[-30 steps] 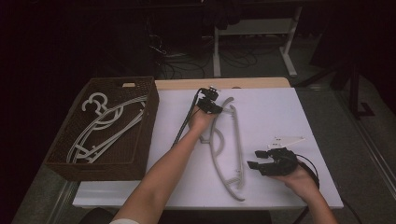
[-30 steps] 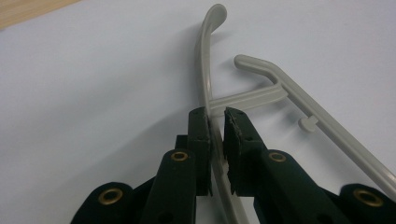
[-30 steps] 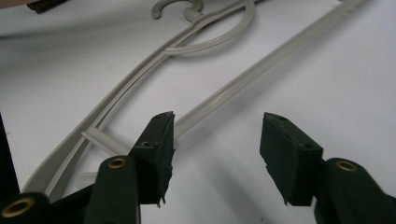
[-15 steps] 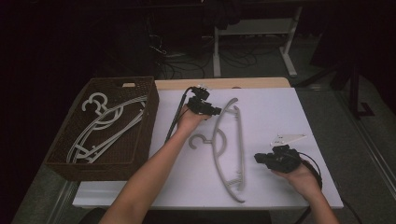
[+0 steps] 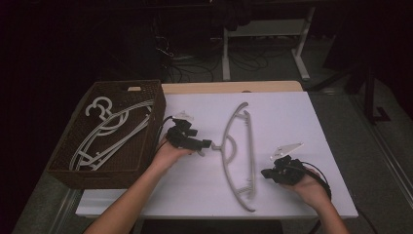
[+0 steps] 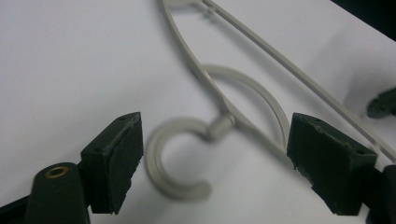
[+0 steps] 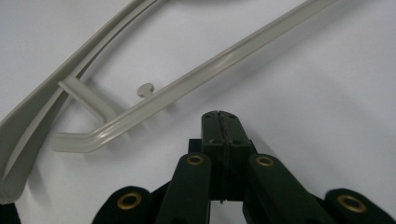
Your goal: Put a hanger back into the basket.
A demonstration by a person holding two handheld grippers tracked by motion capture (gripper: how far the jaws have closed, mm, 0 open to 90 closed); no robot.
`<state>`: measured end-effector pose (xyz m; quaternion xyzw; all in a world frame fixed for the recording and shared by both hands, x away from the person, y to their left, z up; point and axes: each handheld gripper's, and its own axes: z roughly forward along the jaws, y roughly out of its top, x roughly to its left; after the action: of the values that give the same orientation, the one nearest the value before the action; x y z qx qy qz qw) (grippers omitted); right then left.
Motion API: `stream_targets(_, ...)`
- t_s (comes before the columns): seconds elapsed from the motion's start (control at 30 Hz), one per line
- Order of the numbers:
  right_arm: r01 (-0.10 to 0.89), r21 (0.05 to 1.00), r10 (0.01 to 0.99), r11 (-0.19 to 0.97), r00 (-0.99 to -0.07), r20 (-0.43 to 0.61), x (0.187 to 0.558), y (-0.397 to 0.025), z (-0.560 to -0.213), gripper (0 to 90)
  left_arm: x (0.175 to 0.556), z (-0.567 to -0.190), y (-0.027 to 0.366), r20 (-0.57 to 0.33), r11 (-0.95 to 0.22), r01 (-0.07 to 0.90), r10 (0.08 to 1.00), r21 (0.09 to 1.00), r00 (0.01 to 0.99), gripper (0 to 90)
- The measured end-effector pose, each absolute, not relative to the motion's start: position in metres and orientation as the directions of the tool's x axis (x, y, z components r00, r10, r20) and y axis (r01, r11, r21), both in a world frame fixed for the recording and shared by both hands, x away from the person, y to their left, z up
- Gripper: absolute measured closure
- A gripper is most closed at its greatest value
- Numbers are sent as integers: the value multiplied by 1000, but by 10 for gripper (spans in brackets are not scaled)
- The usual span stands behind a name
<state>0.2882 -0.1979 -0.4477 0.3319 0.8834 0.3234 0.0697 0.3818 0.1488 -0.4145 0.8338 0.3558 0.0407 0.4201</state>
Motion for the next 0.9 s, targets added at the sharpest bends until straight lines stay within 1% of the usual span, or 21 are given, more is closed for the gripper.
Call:
stream_targets(0.13,535,591,611,603,-787,89,287,-189,-451,893,367,-421,159,-241,-385,561,625,733,743,182)
stream_targets(0.23,525,576,594,626,-800,83,284,-182,-452,893,365,-423,162,-236,-383,564,634,731,737,182)
stream_targets(0.57,484,576,541,658,-837,85,282,-157,-451,893,363,-419,162,-229,-379,558,637,738,736,182)
stream_targets(0.9,403,595,457,695,-887,68,293,-102,-449,894,365,-419,167,-228,-370,567,653,736,723,187)
